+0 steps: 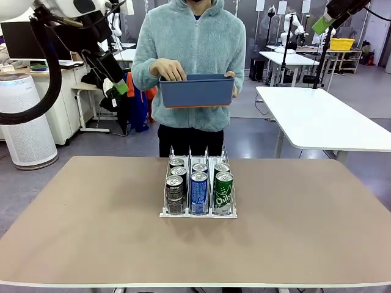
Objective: Fill the beverage cans into the dispenser.
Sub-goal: Pick up the Ionic drink handed by the human.
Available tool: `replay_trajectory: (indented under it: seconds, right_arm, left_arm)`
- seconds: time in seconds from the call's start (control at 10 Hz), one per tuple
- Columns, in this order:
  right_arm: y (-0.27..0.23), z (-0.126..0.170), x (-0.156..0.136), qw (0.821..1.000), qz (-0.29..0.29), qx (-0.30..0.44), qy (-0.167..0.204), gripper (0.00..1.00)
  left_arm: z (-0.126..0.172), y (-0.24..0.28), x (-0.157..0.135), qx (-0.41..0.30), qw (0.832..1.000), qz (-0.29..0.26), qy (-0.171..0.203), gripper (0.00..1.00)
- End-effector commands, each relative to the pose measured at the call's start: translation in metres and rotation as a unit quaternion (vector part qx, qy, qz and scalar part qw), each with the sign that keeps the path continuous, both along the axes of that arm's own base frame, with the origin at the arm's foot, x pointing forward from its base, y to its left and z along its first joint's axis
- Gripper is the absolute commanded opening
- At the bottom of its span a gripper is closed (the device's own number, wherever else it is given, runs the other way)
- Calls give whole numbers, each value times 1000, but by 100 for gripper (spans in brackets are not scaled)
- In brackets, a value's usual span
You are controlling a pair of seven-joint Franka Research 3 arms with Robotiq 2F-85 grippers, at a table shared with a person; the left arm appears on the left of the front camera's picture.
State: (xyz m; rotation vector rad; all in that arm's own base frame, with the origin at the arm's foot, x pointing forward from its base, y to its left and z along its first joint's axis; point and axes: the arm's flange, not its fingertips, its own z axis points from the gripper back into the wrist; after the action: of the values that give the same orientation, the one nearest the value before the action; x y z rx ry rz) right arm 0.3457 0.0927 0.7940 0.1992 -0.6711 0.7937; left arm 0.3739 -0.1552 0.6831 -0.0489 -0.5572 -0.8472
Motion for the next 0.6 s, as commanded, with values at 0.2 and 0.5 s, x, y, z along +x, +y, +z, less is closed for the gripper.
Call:
replay_trajectory:
  seconds: [0.2, 0.5]
  right_arm:
    - [0, 0, 0, 1000, -3, 3, 1, 100]
    - [0, 0, 0, 1000, -3, 3, 1, 100]
  left_arm:
    - [9, 7, -2, -7, 1000, -14, -7, 100]
    - [9, 3, -1, -2, 1000, -5, -10, 100]
